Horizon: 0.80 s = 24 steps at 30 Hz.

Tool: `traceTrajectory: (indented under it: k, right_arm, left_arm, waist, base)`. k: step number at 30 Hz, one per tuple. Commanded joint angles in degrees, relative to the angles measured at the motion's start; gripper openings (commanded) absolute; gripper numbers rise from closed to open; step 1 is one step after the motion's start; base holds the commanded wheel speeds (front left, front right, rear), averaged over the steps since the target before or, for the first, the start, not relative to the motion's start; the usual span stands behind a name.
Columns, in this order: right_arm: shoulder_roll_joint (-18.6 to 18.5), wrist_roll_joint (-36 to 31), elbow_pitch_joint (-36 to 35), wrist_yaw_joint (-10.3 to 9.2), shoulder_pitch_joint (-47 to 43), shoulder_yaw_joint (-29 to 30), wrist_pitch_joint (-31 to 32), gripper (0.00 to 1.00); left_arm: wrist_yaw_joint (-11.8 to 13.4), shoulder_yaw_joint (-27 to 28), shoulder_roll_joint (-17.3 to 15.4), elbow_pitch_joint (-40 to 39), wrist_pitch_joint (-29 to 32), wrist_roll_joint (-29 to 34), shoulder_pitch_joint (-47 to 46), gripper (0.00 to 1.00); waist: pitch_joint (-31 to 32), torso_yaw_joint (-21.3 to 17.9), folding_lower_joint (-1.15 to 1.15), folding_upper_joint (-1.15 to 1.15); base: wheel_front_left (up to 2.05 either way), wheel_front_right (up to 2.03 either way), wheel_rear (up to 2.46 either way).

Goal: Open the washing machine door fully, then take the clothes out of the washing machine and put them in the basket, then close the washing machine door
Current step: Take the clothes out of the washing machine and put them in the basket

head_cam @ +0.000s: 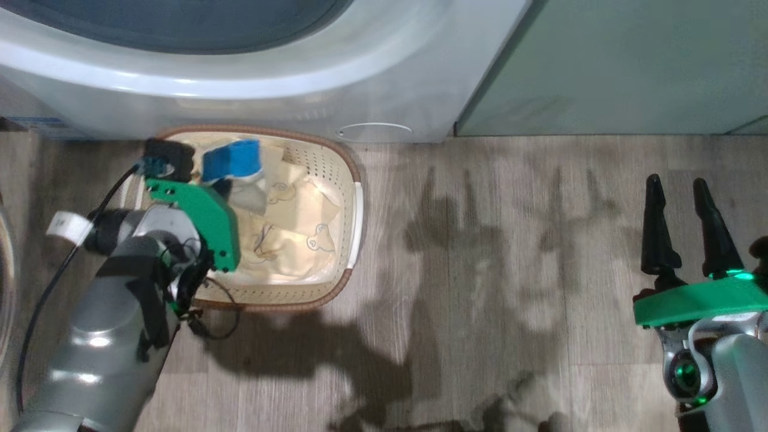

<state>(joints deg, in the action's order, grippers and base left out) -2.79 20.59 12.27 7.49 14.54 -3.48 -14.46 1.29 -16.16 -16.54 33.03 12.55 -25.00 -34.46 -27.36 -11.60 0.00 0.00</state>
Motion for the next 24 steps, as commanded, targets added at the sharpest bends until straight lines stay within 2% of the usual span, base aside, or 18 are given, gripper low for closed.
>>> traceTrajectory:
  k: [1,12,22,23,24]
  right_arm:
    - [-0.1,-0.3,-2.0,0.0,0.7,-0.8,-0.5,1.0]
    - [-0.1,-0.7,-2.4,0.0,2.4,-1.3,-0.5,1.0]
    - [-0.1,-0.6,-2.4,0.0,2.8,-1.2,-0.5,1.0]
    - [-0.1,-0.6,-2.3,0.0,2.7,-1.1,-0.5,1.0]
    - [-0.1,-0.7,-2.3,0.0,2.7,-1.0,-0.5,1.0]
  left_arm:
    - [0.2,2.4,-1.6,1.4,-2.0,0.2,-1.3,0.0]
    - [-4.8,2.0,-0.2,24.1,-10.7,-0.9,-9.3,0.0]
    - [-6.0,2.7,0.8,37.3,-13.7,-2.7,-13.0,0.0]
    - [-6.2,2.7,0.9,37.8,-14.2,-2.7,-13.1,0.05]
    - [-6.2,2.4,1.0,38.2,-14.8,-2.6,-13.1,0.24]
  waist:
    - [-1.0,-0.7,0.0,0.0]
    - [-5.2,-3.8,0.0,0.0]
    - [-6.2,-5.0,0.0,0.0]
    - [-6.1,-4.9,0.0,0.0]
    - [-6.0,-4.8,0.0,0.0]
  base:
    - [0.0,0.0,0.0]
    - [0.0,0.0,0.0]
    - [0.0,0.0,0.0]
    - [0.0,0.0,0.0]
    - [0.0,0.0,0.0]
